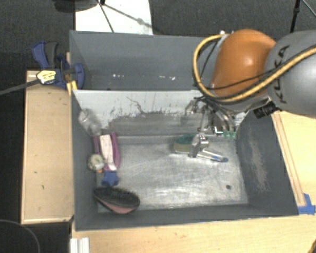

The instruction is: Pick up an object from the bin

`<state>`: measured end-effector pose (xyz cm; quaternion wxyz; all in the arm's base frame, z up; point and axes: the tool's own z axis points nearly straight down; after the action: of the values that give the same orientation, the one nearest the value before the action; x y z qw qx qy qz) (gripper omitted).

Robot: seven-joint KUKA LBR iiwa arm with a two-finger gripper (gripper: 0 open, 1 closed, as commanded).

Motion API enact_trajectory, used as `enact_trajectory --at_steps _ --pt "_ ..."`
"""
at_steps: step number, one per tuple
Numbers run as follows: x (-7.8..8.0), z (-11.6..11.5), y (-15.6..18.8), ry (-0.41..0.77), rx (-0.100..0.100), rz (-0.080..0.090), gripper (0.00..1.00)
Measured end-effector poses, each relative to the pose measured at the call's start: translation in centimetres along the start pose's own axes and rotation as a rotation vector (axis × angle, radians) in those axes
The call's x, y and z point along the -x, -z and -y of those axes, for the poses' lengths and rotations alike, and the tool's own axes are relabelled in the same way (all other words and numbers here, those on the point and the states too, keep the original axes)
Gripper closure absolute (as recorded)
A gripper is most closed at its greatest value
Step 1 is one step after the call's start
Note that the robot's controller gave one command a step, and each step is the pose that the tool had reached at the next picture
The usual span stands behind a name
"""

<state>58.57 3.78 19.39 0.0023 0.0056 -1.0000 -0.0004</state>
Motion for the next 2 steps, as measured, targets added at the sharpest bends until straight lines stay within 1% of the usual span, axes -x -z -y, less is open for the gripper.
enact_trajectory --at_steps 1,2 --pt "-3.3 5.6 -10.2 0.183 0.001 0.04 0.0" --pt "-3.3 12.3 -8.7 0.356 -0.002 0.015 0.0"
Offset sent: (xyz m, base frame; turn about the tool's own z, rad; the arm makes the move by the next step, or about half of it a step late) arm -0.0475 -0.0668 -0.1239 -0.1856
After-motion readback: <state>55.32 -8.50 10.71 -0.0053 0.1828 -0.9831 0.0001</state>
